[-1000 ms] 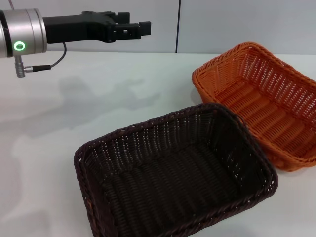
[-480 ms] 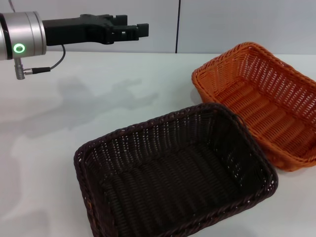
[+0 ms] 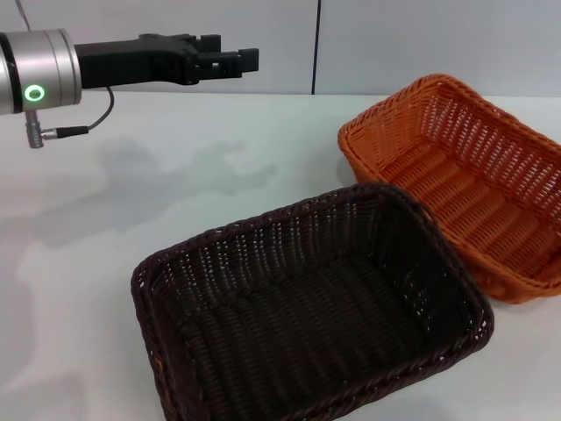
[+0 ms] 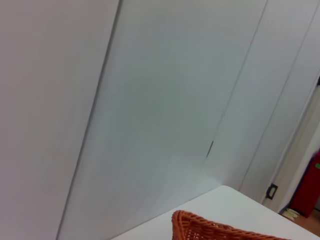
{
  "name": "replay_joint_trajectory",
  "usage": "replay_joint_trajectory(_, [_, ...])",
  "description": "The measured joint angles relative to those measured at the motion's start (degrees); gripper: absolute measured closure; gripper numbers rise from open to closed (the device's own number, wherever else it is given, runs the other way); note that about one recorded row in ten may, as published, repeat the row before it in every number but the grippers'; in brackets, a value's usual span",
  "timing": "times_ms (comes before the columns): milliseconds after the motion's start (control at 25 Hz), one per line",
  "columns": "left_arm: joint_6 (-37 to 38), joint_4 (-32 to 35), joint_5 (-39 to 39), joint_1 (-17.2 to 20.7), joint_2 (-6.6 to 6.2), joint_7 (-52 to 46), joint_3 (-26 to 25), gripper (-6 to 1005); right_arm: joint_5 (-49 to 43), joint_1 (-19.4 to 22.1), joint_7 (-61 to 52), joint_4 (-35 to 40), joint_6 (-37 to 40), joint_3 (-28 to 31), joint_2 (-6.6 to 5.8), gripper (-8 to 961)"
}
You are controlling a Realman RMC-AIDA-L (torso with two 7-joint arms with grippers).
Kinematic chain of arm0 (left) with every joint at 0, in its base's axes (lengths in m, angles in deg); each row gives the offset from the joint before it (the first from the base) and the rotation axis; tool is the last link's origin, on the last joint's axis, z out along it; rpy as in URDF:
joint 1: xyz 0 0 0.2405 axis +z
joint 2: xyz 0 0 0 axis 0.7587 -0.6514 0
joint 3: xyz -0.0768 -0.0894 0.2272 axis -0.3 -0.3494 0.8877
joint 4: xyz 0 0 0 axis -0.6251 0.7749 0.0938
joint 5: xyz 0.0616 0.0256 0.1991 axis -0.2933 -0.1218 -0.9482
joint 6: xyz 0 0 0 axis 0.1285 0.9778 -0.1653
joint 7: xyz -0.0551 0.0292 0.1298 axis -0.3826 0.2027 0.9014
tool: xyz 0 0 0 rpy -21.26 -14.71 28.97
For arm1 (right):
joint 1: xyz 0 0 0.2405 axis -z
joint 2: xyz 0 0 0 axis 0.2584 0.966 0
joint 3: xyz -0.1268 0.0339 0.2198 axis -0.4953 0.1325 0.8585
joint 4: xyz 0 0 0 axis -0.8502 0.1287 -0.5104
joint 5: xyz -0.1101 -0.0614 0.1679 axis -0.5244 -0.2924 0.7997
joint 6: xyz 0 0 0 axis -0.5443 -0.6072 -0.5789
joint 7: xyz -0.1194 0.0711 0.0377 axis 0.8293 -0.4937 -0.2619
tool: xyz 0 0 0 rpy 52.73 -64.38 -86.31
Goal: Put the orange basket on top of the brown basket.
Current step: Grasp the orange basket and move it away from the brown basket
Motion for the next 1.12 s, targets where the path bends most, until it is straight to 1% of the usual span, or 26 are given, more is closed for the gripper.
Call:
replay_joint_trajectory(120, [0.01,0.00,0.00,0.12,-0.01,0.01,-0.14,135,0.52,0.34,0.01,0.74,-0.29,0.00,0.23,597])
replay_joint_trajectory(200, [0.02,0.00,-0.03,0.17,-0.02,0.01,-0.33,135,3.82,1.82,0.04,3.35,-0.68,-0.26,0.95,637])
replay_joint_trajectory(240, [0.02,0.00,-0.03,0.17,-0.02,0.01,-0.33,135,3.82,1.82,0.04,3.35,-0.68,-0.26,0.95,657])
replay_joint_trajectory(320, [0.14,0.00,-0.03,0.17,-0.06,0.01,-0.40,136,6.70,3.22,0.05,5.26,-1.29,-0.23,1.29,698])
replay_joint_trajectory(600, [0.88,-0.02,-0.03,0.25,-0.12,0.01,-0.43,136,11.57,5.79,0.13,7.08,-3.52,-0.15,1.33,697])
replay_joint_trajectory(760, [1.43,-0.03,-0.03,0.26,-0.07,0.01,-0.43,136,11.73,6.12,0.50,7.34,-4.62,0.01,1.41,697])
replay_joint_trajectory(920, [2.20,-0.01,-0.02,0.26,-0.04,0.01,-0.43,136,12.63,6.62,0.82,7.90,-6.80,0.49,1.78,697])
replay_joint_trajectory(1120, [2.47,0.02,-0.02,0.25,-0.03,0.01,-0.45,136,19.14,8.38,2.71,8.64,-8.92,0.79,1.91,698])
